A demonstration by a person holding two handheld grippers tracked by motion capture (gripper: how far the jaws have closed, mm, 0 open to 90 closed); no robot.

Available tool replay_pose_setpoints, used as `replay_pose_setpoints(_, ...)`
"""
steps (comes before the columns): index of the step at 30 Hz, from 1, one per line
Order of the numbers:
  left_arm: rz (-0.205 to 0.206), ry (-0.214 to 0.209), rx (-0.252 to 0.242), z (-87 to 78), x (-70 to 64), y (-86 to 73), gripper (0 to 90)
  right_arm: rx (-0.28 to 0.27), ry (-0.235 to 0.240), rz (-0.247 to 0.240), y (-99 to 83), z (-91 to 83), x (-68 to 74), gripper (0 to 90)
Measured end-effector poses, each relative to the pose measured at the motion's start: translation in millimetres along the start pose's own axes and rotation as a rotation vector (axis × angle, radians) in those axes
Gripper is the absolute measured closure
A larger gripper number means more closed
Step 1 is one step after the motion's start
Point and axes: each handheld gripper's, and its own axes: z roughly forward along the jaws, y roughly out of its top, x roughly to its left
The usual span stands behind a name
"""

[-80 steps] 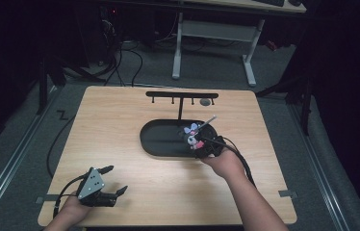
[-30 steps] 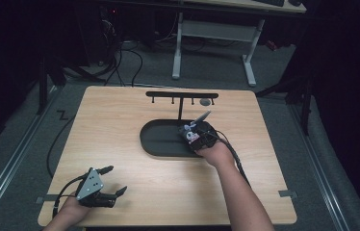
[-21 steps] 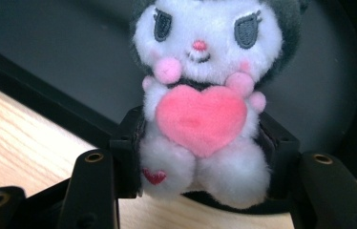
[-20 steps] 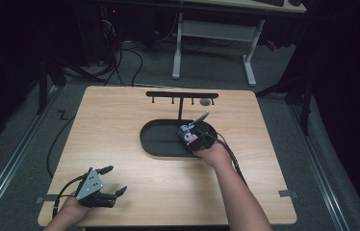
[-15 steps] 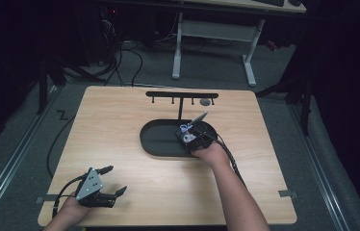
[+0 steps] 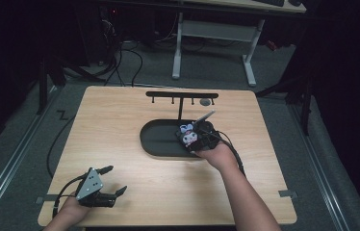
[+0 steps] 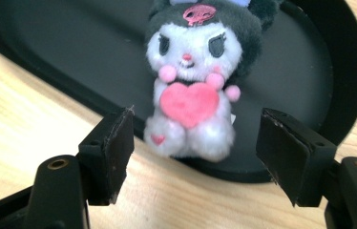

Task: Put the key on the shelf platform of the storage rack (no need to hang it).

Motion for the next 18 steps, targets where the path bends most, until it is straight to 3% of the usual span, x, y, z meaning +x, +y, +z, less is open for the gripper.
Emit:
replay_pose_setpoints(8,0.003,0.007,0.0,-0.2,-0.6,0.0,15.5,-0.038,0.013,-0.025,-11.4,-16.7,3.3,29.9)
replay_pose_setpoints(18,0.009,0.01,-0.001,-0.8,-1.0,-0.1,15.5,-0.094,0.01,-0.002,-43.2,-20.7,-6.4,30.2)
